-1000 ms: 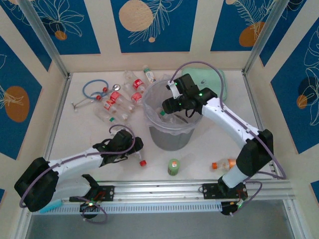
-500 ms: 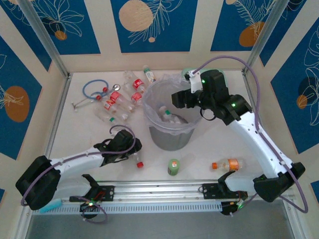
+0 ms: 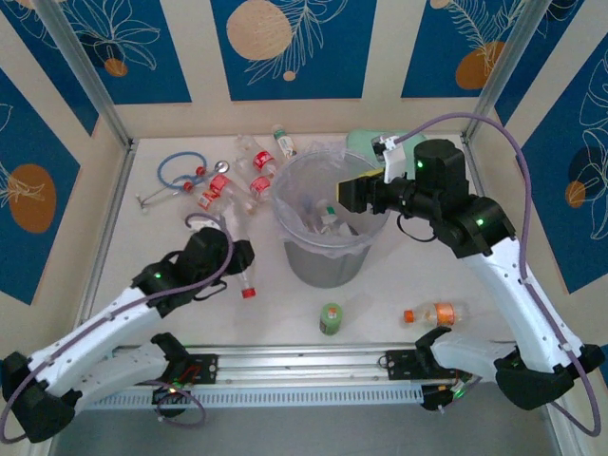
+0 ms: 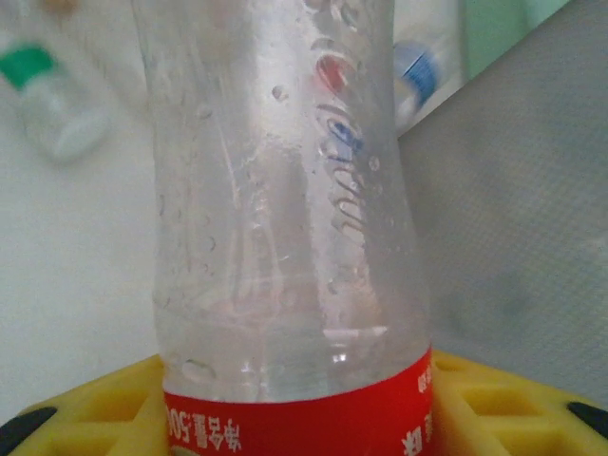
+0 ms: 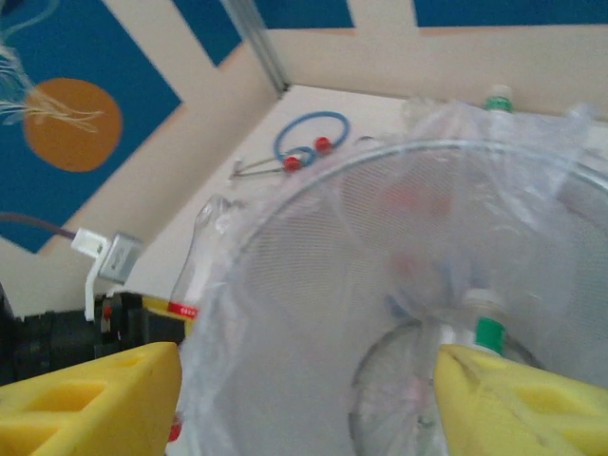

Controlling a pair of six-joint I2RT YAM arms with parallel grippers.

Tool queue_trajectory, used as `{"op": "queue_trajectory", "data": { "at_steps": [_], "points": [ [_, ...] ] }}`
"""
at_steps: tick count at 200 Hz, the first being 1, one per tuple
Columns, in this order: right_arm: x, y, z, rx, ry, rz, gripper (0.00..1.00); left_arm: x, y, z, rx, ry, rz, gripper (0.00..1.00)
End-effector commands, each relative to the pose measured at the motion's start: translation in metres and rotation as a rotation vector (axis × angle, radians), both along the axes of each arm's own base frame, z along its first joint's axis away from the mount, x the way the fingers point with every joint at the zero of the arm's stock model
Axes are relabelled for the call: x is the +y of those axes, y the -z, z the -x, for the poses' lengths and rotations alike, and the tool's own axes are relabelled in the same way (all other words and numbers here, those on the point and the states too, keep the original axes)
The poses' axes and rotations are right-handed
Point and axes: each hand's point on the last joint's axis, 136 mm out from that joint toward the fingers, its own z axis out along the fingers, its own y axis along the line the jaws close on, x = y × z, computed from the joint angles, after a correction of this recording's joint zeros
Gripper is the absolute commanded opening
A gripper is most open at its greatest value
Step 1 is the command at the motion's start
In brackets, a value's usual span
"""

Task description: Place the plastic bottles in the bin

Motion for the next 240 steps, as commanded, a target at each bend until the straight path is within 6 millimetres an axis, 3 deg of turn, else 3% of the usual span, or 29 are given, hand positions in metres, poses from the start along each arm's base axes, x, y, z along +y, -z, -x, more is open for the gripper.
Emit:
{"op": "queue_trajectory", "data": {
  "at_steps": [1, 31, 59, 79, 120, 149, 189, 209, 240],
  "points": [
    [0.021, -0.022, 0.009, 0.019, -0.113, -0.108, 0.68, 0.01, -0.047, 0.002, -0.114, 0.053, -0.053, 0.44],
    [0.051, -0.028, -0.002, 0.092, -0.191, -0.159, 0.67, -0.026, -0.123, 0.009, -0.29, 0.225, 0.147, 0.41],
    [0.085, -0.035, -0.007, 0.112, -0.289, -0.18, 0.77, -0.052, -0.154, 0.015, -0.352, 0.347, 0.258, 0.4],
    [0.109, -0.03, -0.011, 0.123, -0.343, -0.17, 0.83, -0.068, -0.16, 0.014, -0.36, 0.407, 0.293, 0.4],
    [0.136, -0.014, -0.022, 0.161, -0.391, -0.158, 0.83, -0.092, -0.17, 0.016, -0.368, 0.49, 0.355, 0.39],
    [0.143, -0.003, -0.033, 0.193, -0.376, -0.156, 0.76, -0.094, -0.169, 0.013, -0.385, 0.489, 0.354, 0.39],
    [0.145, 0.01, -0.045, 0.236, -0.347, -0.135, 0.74, -0.094, -0.175, 0.011, -0.423, 0.486, 0.375, 0.39],
    [0.143, 0.01, -0.047, 0.226, -0.338, -0.135, 0.59, -0.094, -0.171, 0.008, -0.407, 0.474, 0.358, 0.41],
    [0.134, -0.008, -0.048, 0.171, -0.317, -0.142, 0.45, -0.085, -0.163, 0.006, -0.4, 0.427, 0.335, 0.63]
  ]
}}
